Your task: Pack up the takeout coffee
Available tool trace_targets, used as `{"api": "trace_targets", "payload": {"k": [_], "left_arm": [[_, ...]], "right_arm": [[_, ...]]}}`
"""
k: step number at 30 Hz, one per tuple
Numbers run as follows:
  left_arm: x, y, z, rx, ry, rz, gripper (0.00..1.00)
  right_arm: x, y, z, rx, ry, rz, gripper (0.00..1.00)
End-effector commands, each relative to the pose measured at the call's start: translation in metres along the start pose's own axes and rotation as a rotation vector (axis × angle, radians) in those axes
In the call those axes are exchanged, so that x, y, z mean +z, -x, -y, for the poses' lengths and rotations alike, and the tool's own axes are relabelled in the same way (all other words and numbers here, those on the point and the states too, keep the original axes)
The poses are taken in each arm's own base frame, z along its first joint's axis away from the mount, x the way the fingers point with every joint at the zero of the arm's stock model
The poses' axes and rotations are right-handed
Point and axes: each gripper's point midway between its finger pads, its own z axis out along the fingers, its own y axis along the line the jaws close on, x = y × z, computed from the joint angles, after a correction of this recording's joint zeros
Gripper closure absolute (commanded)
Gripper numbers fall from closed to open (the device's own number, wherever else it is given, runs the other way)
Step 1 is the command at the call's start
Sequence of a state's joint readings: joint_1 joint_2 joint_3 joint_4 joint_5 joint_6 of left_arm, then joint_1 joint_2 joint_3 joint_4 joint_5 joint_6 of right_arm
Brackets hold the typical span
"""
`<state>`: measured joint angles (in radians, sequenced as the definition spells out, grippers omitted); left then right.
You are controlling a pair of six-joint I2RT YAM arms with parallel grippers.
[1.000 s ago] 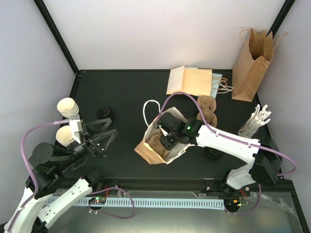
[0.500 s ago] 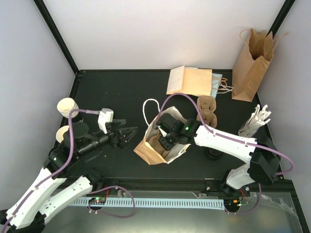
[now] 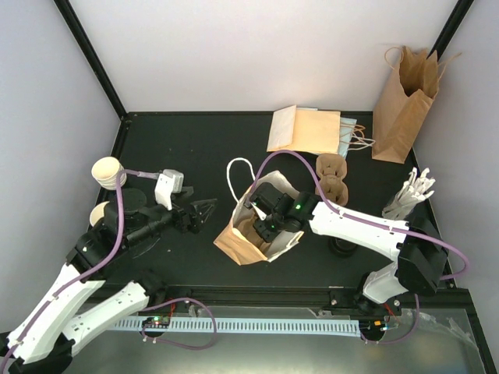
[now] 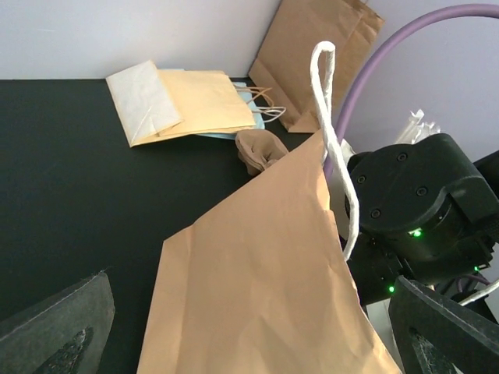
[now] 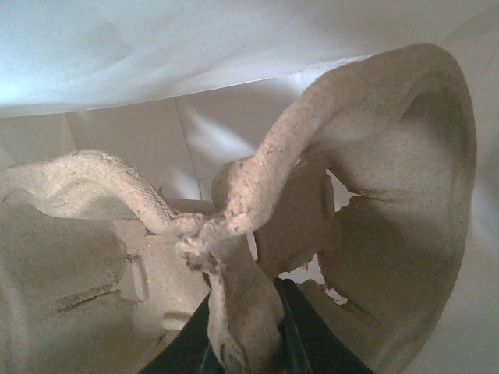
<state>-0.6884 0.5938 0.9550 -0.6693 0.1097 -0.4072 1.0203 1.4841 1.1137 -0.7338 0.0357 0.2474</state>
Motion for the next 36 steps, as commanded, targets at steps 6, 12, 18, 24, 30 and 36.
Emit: {"api": "trace_targets", "payload": {"k": [6,12,18,24,30,36], "left_arm": [[0.016,0.014,0.029,0.077,-0.121,-0.062,0.01],[0.035,0.004,0.046,0.035,-0.224,-0.161,0.13],[0.049,-0.006,0.048,0.003,-0.188,-0.225,0.19],[0.063,-0.021,0.040,0.016,-0.033,-0.332,0.30],[0.066,-0.025,0.033,0.061,0.101,-0.405,0.46],[0.065,-0.029,0.026,0.065,0.157,-0.423,0.68]], "right_arm": [[0.003,-0.002,0.002,-0.023,-0.007,-0.009,0.84],[0.002,0.000,0.001,-0.038,-0.005,0.002,0.83],[0.001,0.001,0.002,-0.046,-0.010,0.006,0.83],[0.002,0.001,0.003,-0.053,-0.015,0.003,0.83],[0.004,0.003,0.003,-0.067,-0.018,0.001,0.83],[0.005,0.006,0.002,-0.088,-0.015,0.010,0.83]]}}
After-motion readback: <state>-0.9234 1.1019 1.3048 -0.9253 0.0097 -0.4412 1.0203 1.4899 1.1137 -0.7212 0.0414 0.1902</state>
